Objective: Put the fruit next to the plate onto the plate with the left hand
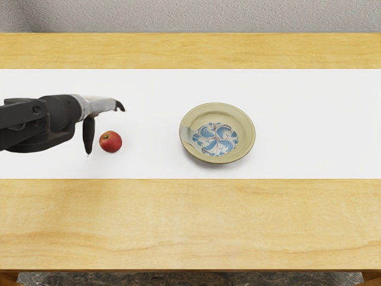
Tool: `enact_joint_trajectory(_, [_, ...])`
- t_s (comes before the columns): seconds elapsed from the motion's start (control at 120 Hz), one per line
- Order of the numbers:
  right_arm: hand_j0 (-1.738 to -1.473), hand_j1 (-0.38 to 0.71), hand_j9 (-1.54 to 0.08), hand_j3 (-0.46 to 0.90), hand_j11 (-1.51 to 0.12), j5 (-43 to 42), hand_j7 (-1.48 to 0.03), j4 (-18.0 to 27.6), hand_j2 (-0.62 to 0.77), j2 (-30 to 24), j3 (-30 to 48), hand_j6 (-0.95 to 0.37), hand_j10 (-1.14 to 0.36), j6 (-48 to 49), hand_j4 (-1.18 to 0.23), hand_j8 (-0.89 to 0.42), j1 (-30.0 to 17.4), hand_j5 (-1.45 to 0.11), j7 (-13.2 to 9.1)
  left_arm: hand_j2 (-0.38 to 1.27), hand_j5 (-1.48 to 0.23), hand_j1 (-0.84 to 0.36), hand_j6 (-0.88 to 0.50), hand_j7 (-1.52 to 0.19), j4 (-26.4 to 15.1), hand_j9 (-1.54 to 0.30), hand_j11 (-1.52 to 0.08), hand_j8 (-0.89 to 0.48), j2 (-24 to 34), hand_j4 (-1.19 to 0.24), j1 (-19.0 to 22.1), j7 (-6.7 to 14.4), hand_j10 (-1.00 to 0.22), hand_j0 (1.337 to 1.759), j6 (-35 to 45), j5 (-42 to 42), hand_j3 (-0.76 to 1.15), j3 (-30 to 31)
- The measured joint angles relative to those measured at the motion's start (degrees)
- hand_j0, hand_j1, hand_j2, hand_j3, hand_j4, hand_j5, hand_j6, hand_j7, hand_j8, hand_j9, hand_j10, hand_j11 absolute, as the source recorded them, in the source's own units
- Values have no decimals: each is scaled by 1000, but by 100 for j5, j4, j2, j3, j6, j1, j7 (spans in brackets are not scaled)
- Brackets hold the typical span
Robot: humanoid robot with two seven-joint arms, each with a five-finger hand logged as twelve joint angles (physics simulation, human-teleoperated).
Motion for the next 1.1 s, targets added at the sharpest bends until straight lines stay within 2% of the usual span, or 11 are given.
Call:
enact_joint_trajectory(0.25, [-1658,-331,-20,0,-20,0,-20,0,-3,0,-9,-15,-15,0,-15,-15,-14,-20,0,56,-351,27,-275,-351,35,-351,-351,-275,-202,-274,105,0,-273,1658,169,267,0,61])
enact_joint_trajectory(0.317, [-1658,-331,-20,0,-20,0,-20,0,-3,0,-9,-15,-15,0,-15,-15,-15,-20,0,58,-364,15,-284,-364,37,-364,-364,-284,-202,-283,420,0,-283,1658,307,431,0,70])
enact_joint_trajectory(0.875, [-1658,-331,-20,0,-20,0,-20,0,-3,0,-9,-15,-15,0,-15,-15,-16,-19,0,63,-389,-7,-304,-389,80,-389,-389,-304,-217,-303,725,0,-303,1658,1000,1053,0,75])
enact_joint_trajectory(0.933, [-1658,-331,-20,0,-20,0,-20,0,-3,0,-9,-15,-15,0,-15,-15,-16,-19,0,63,-390,-7,-304,-389,108,-389,-389,-304,-445,-303,791,0,-303,1658,1049,1080,0,81])
enact_joint_trajectory(1.1, [-1658,-331,-20,0,-20,0,-20,0,-3,0,-9,-15,-15,0,-15,-15,-16,-19,0,64,-391,-9,-305,-391,205,-391,-390,-305,-514,-304,870,0,-304,1658,1101,1115,0,113])
